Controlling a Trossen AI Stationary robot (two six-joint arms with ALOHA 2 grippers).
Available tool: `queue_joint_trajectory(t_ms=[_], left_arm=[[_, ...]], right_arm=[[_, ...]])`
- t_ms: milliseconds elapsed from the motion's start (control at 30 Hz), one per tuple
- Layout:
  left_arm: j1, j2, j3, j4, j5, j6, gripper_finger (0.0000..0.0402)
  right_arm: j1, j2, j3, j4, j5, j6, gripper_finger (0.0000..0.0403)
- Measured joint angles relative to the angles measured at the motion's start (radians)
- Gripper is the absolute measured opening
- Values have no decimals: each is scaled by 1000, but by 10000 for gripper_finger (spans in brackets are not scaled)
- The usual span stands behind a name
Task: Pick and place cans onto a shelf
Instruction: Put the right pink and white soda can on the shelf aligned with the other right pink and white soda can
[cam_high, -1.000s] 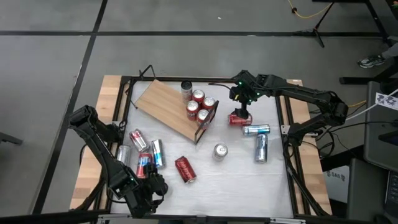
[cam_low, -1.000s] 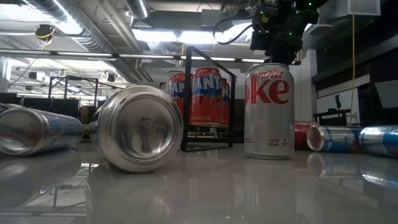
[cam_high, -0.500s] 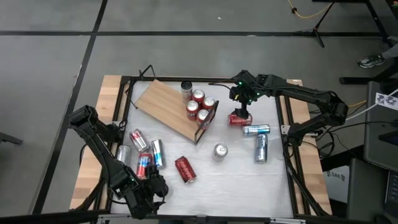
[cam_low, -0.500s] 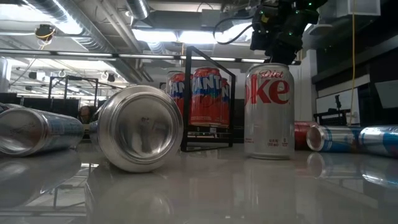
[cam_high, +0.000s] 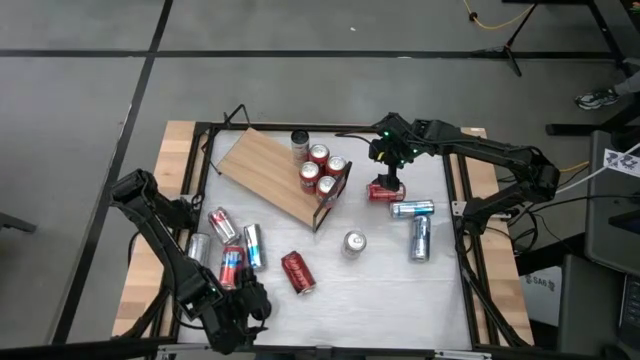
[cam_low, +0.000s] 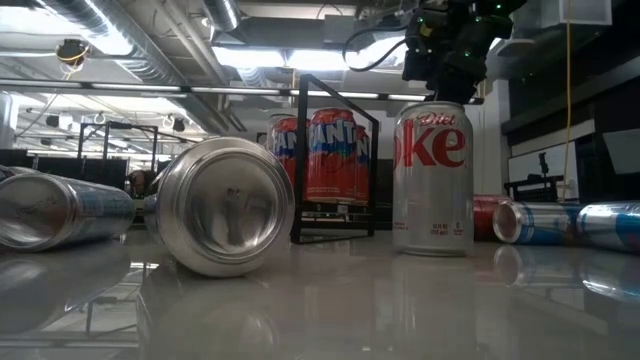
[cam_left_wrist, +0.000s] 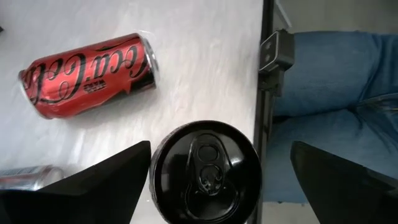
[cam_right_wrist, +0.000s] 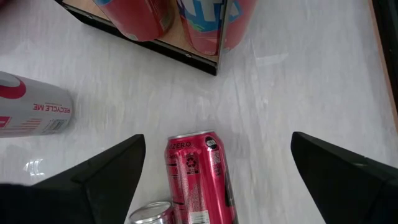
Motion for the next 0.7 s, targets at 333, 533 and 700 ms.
queue_joint_trajectory(t_ms=[333, 533, 700], left_arm=[[0, 0, 0, -16, -6, 7, 378], [0, 0, 0, -39, -8, 8, 376], [0, 0, 0, -64, -10, 8, 359]], right_arm=[[0, 0, 0, 0, 0, 0, 390], [0, 0, 0, 0, 0, 0, 390], [0, 0, 0, 0, 0, 0, 390]])
